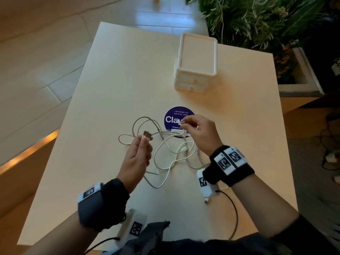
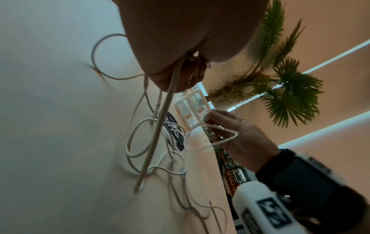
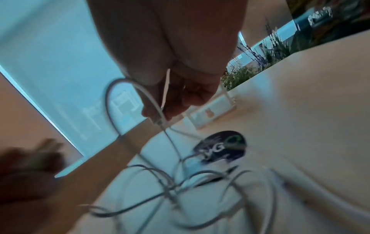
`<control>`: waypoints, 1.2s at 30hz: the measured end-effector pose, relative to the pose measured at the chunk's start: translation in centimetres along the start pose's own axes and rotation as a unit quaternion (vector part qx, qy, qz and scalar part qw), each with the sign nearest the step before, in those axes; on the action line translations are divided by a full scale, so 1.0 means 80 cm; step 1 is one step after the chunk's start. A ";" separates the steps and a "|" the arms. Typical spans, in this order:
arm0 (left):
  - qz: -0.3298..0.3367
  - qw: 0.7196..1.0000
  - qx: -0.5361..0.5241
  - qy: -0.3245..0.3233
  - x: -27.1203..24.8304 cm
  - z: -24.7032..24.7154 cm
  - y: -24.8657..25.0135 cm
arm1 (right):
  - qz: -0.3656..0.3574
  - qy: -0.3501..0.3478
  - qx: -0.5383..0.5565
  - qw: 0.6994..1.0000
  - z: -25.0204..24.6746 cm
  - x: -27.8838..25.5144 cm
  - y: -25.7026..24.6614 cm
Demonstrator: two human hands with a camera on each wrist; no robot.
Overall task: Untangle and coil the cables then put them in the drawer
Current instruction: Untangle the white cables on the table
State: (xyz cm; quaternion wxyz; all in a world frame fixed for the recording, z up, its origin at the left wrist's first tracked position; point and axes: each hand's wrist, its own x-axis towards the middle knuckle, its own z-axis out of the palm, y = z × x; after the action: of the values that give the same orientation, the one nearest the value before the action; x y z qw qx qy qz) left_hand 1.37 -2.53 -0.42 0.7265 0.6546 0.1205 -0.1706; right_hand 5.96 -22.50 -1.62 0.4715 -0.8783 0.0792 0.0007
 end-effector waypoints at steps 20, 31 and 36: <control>0.019 0.997 0.035 -0.062 -0.016 0.026 0.000 | -0.016 -0.048 0.030 0.998 0.035 -0.114 -0.053; -0.012 0.999 0.012 -0.031 -0.010 -0.007 0.007 | 0.074 0.111 0.006 0.991 0.007 -0.125 0.042; -0.032 0.999 -0.016 -0.033 -0.009 -0.006 0.010 | 0.151 -0.012 -0.215 0.965 -0.002 -0.084 0.087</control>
State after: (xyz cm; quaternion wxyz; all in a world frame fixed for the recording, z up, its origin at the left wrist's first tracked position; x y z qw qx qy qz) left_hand 1.06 -1.91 0.58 0.7348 0.6327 0.1197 -0.2134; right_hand -1.64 -25.46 -6.78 0.2672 -0.9368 0.2029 0.0992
